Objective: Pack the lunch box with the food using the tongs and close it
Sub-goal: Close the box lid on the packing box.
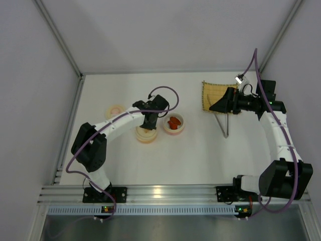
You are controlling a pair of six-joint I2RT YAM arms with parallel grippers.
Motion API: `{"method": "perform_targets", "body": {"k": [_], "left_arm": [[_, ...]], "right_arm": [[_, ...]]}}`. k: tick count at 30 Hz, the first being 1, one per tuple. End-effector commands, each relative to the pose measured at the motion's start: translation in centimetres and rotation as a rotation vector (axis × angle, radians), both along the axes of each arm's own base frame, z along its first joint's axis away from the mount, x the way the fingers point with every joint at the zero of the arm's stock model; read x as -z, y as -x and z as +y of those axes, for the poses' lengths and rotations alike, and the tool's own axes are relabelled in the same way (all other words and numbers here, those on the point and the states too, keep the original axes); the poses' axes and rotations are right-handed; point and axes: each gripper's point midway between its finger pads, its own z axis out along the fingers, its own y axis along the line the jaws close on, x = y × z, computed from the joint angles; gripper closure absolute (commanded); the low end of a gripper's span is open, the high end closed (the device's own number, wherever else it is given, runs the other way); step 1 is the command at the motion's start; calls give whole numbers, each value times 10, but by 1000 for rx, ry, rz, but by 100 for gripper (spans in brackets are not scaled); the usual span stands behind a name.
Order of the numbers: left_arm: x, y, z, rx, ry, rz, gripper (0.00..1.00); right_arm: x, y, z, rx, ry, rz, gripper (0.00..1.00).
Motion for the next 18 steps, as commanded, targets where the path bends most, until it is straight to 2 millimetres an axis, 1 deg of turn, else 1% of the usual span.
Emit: {"method": "perform_targets", "body": {"k": [1, 7, 18], "left_arm": [[-12, -9, 1, -7, 19, -37, 100], [-3, -8, 8, -23, 32, 3, 100], [-3, -7, 7, -12, 37, 6, 100]], "right_arm": [[-14, -5, -1, -4, 2, -85, 1], [-12, -5, -1, -5, 3, -86, 1], [-12, -6, -1, -6, 1, -82, 1]]}}
